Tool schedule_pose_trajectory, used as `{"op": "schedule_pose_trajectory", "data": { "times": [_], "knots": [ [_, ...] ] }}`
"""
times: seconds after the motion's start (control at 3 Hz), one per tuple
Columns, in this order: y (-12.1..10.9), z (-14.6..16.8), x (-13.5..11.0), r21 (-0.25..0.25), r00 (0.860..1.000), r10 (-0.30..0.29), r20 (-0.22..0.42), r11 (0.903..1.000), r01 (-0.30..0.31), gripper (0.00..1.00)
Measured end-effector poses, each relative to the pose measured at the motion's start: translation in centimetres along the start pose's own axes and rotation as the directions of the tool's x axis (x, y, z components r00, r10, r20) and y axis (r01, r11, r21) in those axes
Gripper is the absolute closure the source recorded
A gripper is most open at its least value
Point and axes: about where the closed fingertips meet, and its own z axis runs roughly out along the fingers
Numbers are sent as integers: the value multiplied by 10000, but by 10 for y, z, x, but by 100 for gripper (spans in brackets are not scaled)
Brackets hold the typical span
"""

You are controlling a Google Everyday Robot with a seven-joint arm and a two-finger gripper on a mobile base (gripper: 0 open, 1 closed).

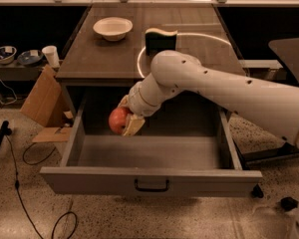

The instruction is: Pick apple from top drawer and place on counter

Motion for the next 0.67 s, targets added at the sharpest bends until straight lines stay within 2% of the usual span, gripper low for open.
{"op": "schedule_pose_trajectory", "data": {
  "times": [0.33,0.67],
  "knots": [
    [-27,-43,-26,684,9986,-537,-24,9962,538,100],
    [-43,-65,-43,915,9962,-866,-13,9920,864,100]
  ]
}}
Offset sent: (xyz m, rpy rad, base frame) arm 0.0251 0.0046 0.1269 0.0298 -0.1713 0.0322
